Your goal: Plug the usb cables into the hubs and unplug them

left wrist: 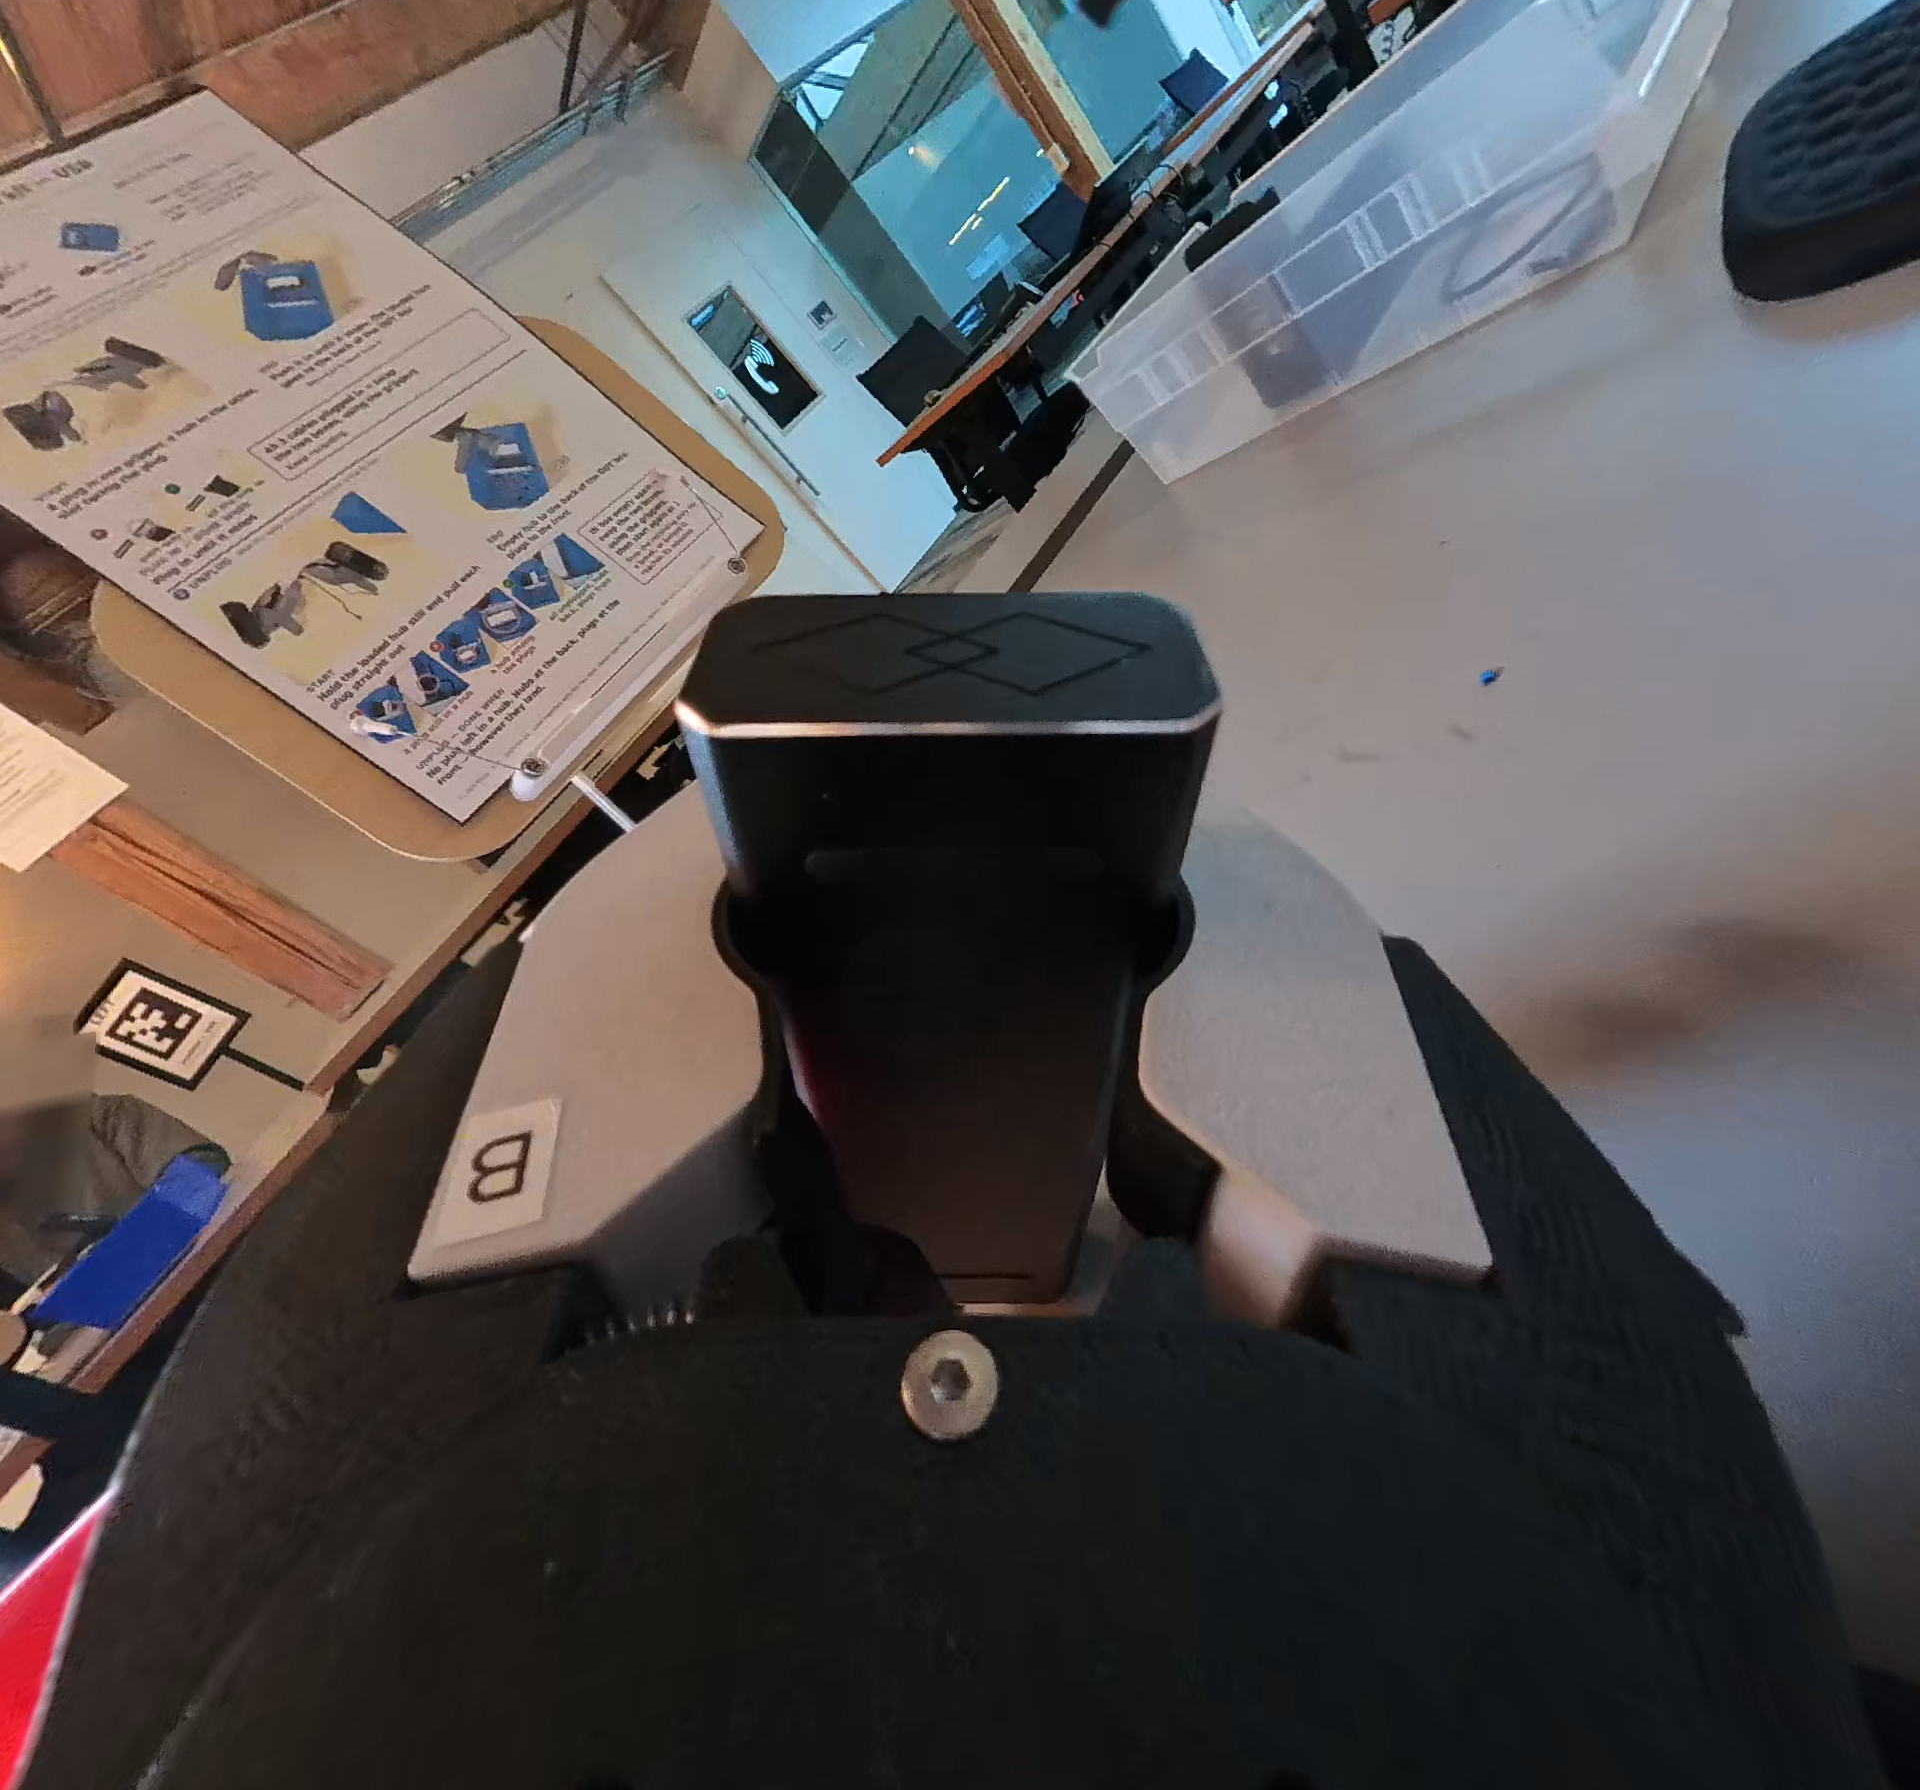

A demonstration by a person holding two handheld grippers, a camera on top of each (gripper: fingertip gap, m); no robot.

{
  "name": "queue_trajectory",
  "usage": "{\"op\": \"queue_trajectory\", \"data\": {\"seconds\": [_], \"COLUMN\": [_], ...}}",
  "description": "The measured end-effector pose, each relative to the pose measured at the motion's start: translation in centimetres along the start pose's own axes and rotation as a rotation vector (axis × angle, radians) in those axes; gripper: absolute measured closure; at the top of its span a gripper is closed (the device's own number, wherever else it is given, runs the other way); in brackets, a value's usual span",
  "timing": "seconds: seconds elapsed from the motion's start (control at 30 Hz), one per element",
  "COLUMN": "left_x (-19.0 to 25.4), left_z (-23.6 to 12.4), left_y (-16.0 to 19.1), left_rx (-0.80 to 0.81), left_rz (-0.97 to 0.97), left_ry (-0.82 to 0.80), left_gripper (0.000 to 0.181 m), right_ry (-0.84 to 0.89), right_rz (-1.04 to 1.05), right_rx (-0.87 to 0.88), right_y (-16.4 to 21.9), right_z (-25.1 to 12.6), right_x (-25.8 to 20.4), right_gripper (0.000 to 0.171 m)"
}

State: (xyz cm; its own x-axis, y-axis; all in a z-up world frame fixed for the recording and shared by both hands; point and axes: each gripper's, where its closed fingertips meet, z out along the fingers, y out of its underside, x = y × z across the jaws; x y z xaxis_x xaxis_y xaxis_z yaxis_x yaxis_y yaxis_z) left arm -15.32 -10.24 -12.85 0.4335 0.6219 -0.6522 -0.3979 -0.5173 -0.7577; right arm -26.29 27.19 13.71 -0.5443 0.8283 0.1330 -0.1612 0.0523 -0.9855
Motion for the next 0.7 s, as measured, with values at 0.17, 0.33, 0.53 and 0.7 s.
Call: {"op": "queue_trajectory", "data": {"seconds": [0.17, 0.33, 0.53, 0.7], "left_x": [-0.1, -0.4, -0.3, -0.4], "left_z": [0.0, 0.1, 0.0, 0.0], "left_y": [0.2, 0.2, 0.5, 0.4], "left_rx": [0.002, 0.001, -0.008, -0.004], "left_rz": [0.008, -0.005, 0.019, -0.004], "left_ry": [-0.009, -0.012, -0.016, -0.016], "left_gripper": [0.109, 0.107, 0.105, 0.107], "right_ry": [0.108, 0.194, 0.194, 0.274], "right_rz": [0.150, 0.290, 0.474, 0.600], "right_rx": [-0.031, -0.095, -0.386, -0.691], "right_y": [6.5, 10.0, 19.3, 28.4], "right_z": [-0.9, -2.1, -2.2, -3.3], "right_x": [4.6, 8.7, 11.0, 12.6], "right_gripper": [0.163, 0.163, 0.163, 0.163]}}
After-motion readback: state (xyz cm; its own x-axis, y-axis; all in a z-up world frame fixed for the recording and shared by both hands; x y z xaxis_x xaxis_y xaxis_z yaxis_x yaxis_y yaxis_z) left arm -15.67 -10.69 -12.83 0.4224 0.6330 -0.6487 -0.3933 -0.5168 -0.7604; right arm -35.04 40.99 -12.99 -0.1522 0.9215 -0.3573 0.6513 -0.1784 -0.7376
